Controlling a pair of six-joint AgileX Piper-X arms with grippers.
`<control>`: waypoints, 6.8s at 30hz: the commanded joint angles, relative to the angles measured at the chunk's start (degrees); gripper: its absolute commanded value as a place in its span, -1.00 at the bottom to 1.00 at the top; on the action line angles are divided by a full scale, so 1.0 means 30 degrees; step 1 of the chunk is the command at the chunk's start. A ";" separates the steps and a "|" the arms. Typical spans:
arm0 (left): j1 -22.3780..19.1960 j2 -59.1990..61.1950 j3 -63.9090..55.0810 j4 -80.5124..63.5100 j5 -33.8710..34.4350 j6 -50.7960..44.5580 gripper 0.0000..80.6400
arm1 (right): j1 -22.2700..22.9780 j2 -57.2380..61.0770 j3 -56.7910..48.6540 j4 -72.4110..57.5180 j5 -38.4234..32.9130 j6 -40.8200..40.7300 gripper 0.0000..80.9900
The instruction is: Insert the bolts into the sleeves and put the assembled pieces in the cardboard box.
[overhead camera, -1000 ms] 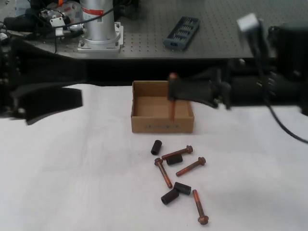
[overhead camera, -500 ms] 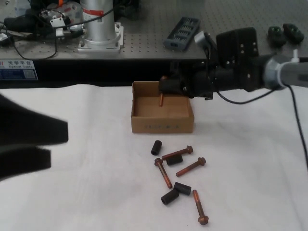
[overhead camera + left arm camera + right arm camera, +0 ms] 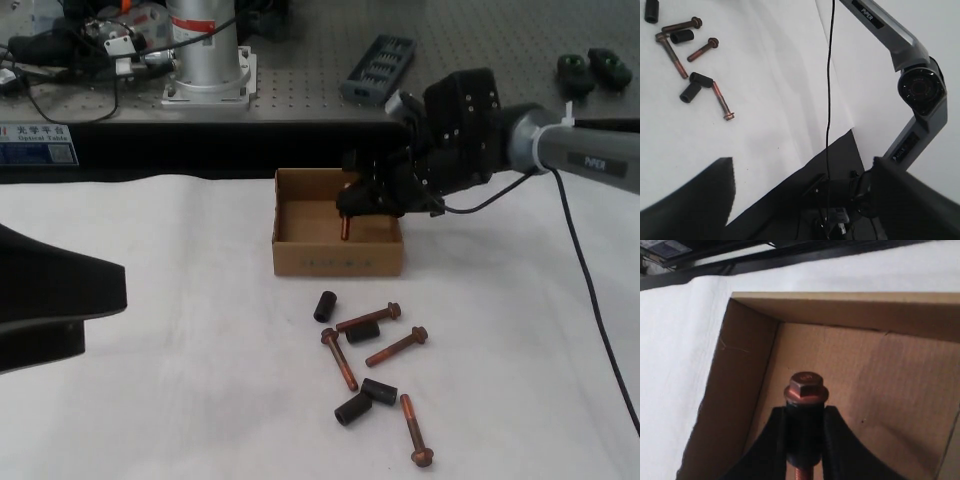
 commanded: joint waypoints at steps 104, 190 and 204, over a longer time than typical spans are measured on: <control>0.0028 -0.0118 -0.0070 0.0026 -0.6832 0.0398 0.35 | 0.3281 -1.1262 1.4701 -0.1117 0.7375 1.8084 -0.25; 0.0028 -0.0118 -0.0070 0.0026 -0.6959 0.1662 0.35 | 0.2878 -1.0125 1.4342 0.1350 0.6706 0.9335 -0.93; -0.2043 0.2386 -0.0070 -0.0637 -0.8525 0.1946 0.35 | 0.2878 -1.7518 1.7616 0.5736 0.7205 0.0971 -0.93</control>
